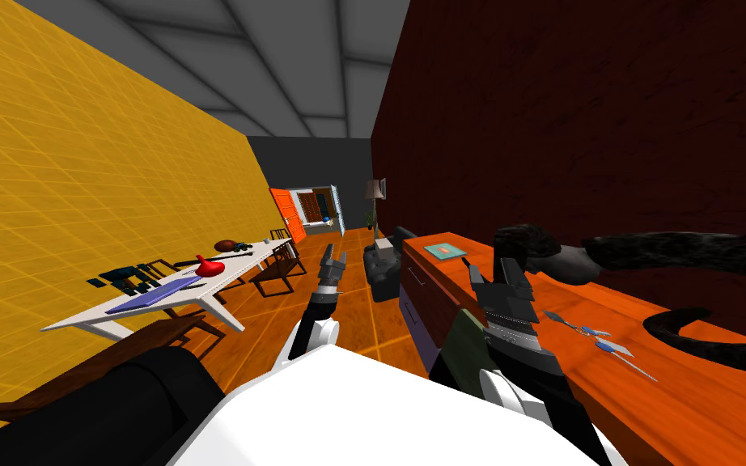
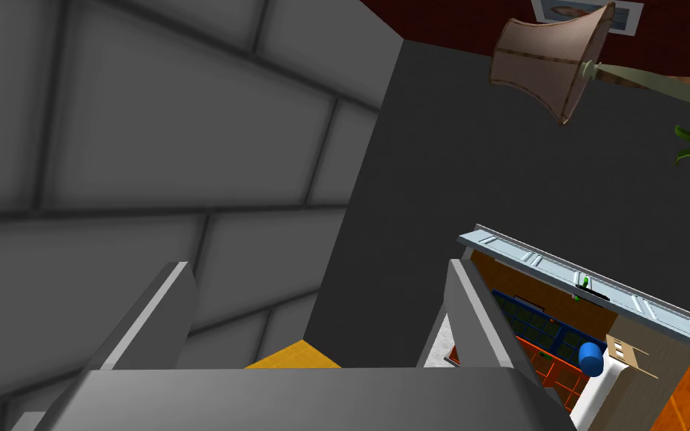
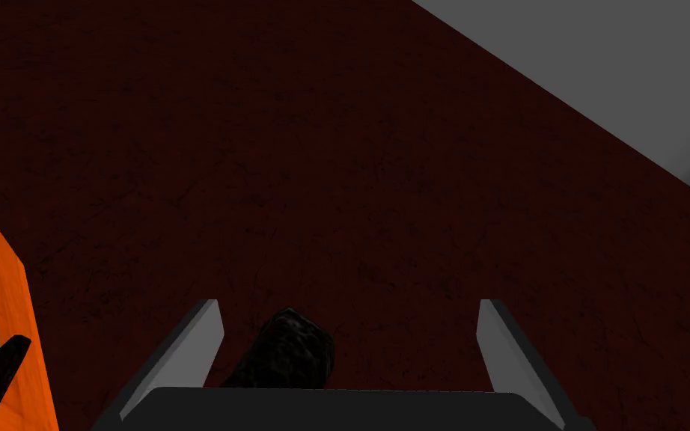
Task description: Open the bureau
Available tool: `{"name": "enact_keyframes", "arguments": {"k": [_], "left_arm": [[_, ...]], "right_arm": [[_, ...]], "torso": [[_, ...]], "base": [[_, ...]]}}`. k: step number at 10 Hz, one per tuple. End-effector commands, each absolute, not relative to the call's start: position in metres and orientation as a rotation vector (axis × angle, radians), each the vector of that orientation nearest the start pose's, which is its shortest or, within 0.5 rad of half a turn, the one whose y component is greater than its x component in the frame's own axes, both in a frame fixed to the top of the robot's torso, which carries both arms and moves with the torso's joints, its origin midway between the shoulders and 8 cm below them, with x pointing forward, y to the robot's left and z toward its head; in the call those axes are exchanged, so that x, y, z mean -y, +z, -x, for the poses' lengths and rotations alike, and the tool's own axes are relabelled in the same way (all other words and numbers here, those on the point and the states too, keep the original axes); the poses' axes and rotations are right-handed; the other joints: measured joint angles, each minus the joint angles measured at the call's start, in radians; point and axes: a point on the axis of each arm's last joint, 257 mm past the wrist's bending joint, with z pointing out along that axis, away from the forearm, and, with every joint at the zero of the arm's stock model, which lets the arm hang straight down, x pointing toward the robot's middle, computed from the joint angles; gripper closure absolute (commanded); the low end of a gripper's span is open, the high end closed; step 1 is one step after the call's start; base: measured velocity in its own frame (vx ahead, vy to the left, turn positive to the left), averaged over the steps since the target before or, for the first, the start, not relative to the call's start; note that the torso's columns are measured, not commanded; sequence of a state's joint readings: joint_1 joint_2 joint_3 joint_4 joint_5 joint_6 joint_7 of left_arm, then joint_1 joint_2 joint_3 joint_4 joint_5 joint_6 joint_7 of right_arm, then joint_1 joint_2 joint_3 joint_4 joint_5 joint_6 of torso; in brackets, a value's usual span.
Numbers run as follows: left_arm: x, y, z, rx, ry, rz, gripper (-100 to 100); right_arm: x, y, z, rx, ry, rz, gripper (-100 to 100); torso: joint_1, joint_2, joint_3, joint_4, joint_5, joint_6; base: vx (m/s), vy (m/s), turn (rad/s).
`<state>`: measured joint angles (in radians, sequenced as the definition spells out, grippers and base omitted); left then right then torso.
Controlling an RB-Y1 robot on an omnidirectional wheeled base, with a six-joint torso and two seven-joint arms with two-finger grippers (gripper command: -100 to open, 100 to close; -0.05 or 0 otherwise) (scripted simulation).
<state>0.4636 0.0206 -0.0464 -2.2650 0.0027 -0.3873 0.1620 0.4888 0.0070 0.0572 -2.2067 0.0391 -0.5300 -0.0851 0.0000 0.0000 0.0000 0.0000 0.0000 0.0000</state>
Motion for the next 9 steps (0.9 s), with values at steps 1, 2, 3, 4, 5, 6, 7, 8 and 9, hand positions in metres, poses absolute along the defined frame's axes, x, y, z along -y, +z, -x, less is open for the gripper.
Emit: {"name": "enact_keyframes", "arguments": {"k": [1,2,3,4,5,6,7,8,9], "left_arm": [[-0.2609,0.0069,-0.3702,-0.649,-1.488,0.796,0],[-0.2609,0.0070,-0.3702,-0.649,-1.488,0.796,0],[-0.2609,0.0070,-0.3702,-0.649,-1.488,0.796,0],[-0.2609,0.0070,-0.3701,-0.649,-1.488,0.796,0],[-0.2609,0.0070,-0.3701,-0.649,-1.488,0.796,0],[-0.2609,0.0071,-0.3701,-0.649,-1.488,0.796,0],[-0.2609,0.0071,-0.3701,-0.649,-1.488,0.796,0],[-0.2609,0.0071,-0.3701,-0.649,-1.488,0.796,0],[-0.2609,0.0071,-0.3701,-0.649,-1.488,0.796,0]], "right_arm": [[0.2559,0.0007,-0.3569,-0.632,1.412,-0.705,0],[0.2559,0.0007,-0.3568,-0.632,1.412,-0.705,0],[0.2559,0.0007,-0.3568,-0.632,1.412,-0.705,0],[0.2559,0.0007,-0.3568,-0.632,1.412,-0.705,0],[0.2559,0.0008,-0.3568,-0.632,1.412,-0.705,0],[0.2559,0.0008,-0.3568,-0.632,1.412,-0.705,0],[0.2559,0.0008,-0.3568,-0.632,1.412,-0.705,0],[0.2559,0.0008,-0.3568,-0.632,1.412,-0.705,0],[0.2559,0.0008,-0.3568,-0.632,1.412,-0.705,0]], "torso": [[0.000,0.040,-0.082,0.041,0.000,0.000],[0.000,0.104,-0.209,0.105,0.000,0.000],[0.000,0.175,-0.351,0.176,0.000,0.000],[0.000,0.248,-0.497,0.248,0.000,0.000],[0.000,0.322,-0.644,0.322,0.000,0.000],[0.000,0.396,-0.792,0.396,0.000,0.000],[0.000,0.470,-0.939,0.470,0.000,0.000],[0.000,0.544,-1.087,0.544,0.000,0.000],[0.000,0.618,-1.234,0.617,0.000,0.000]], "base": [[0.000,0.000,0.000],[0.000,0.000,0.000],[0.000,0.000,0.000],[0.000,0.000,0.000],[0.000,0.000,0.000],[0.000,0.000,0.000],[0.000,0.000,0.000],[0.000,0.000,0.000],[0.000,0.000,0.000]]}}
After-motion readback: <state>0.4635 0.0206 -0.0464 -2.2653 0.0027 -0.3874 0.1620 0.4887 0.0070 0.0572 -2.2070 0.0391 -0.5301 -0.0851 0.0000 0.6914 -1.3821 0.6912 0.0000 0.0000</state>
